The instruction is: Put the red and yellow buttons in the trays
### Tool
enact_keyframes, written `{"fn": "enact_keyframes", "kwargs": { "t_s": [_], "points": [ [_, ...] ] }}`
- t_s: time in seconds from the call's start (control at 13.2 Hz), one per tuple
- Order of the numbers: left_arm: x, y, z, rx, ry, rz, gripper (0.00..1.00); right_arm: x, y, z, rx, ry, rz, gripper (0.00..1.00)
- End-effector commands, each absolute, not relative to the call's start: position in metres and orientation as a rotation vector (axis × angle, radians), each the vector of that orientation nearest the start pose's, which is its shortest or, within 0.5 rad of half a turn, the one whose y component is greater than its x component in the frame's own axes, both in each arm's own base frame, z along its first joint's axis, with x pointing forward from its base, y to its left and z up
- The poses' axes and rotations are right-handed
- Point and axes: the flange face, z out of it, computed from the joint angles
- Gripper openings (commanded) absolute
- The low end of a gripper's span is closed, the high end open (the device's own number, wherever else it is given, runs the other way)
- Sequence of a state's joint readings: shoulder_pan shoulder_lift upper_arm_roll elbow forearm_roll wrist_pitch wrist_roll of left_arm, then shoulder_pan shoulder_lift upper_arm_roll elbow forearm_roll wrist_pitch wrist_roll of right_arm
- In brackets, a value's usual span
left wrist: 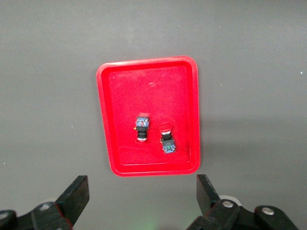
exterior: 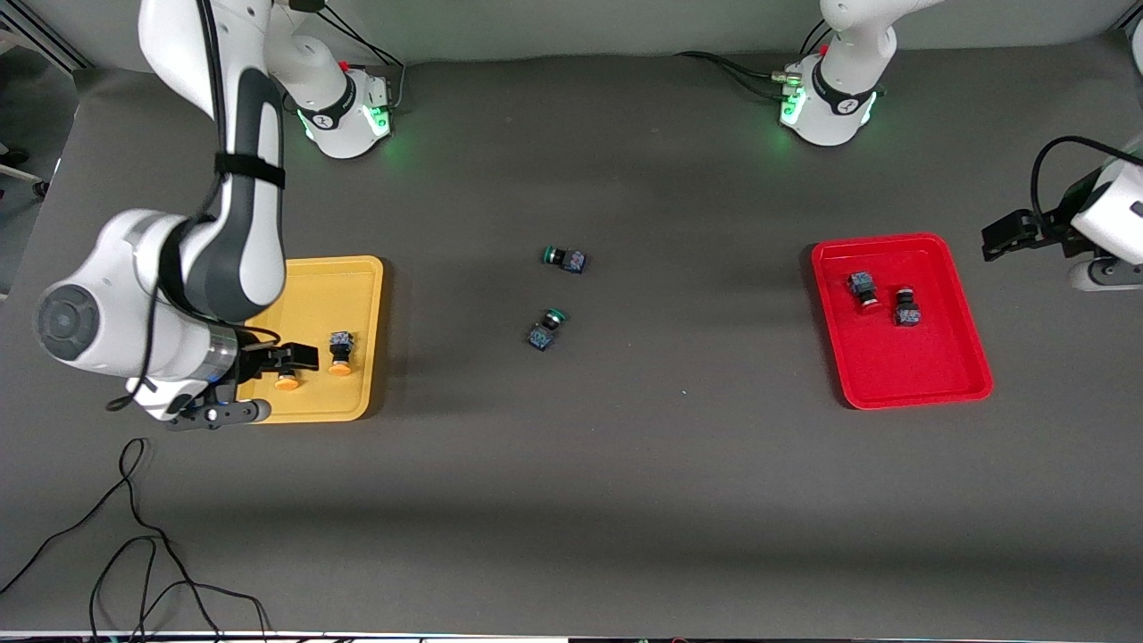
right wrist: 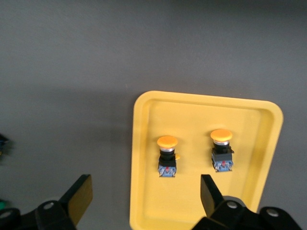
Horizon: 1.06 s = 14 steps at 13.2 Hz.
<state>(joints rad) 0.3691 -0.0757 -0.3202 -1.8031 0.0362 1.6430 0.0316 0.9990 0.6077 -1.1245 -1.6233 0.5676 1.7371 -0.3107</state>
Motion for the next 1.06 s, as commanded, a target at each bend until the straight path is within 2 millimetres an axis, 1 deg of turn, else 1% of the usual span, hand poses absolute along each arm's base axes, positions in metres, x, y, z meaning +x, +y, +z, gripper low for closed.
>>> {"fn": "enact_keyframes", "kwargs": {
  "t_s": [0.0,0.08,0.15,0.23,0.3,0.38,0.53,0.61,0.68,0.76,0.84,0.91,0.99],
  "points": [
    [0.516,0.017,0.571,-3.106,0.009,0.168,1.00,0.631,0.084,0.477,-3.138,-0.020,0.119,1.00],
    [0.514,0.028,0.574,-3.117,-0.012,0.162,1.00,0.625,0.099,0.493,-3.135,-0.012,0.103,1.00],
    [0.514,0.029,0.578,-3.115,-0.016,0.157,1.00,0.617,0.107,0.507,-3.147,0.000,0.094,1.00],
    [0.516,0.024,0.583,-3.107,-0.009,0.147,1.00,0.609,0.110,0.522,-3.167,0.044,0.075,1.00],
    [0.515,0.022,0.582,-3.103,-0.004,0.175,1.00,0.603,0.112,0.534,-3.164,0.074,0.059,1.00],
    [0.515,0.023,0.581,-3.100,-0.004,0.180,1.00,0.597,0.110,0.539,-3.152,0.085,0.061,1.00],
    [0.514,0.029,0.582,-3.098,0.003,0.186,1.00,0.588,0.091,0.556,-3.125,0.118,0.050,1.00],
    [0.516,0.030,0.586,-3.099,0.003,0.170,1.00,0.583,0.081,0.560,-3.115,0.126,0.060,1.00],
    [0.519,0.030,0.591,-3.099,-0.009,0.158,1.00,0.579,0.068,0.570,-3.111,0.135,0.048,1.00],
    [0.517,0.027,0.594,-3.097,-0.027,0.180,1.00,0.574,0.056,0.577,-3.102,0.155,0.053,1.00],
    [0.519,0.023,0.598,-3.097,-0.011,0.154,1.00,0.569,0.044,0.584,-3.094,0.170,0.051,1.00],
    [0.519,0.024,0.605,-3.098,-0.016,0.131,1.00,0.561,0.031,0.590,-3.086,0.193,0.039,1.00],
    [0.519,0.024,0.611,-3.100,-0.012,0.112,1.00,0.552,0.019,0.592,-3.081,0.221,0.041,1.00]
  ]
}}
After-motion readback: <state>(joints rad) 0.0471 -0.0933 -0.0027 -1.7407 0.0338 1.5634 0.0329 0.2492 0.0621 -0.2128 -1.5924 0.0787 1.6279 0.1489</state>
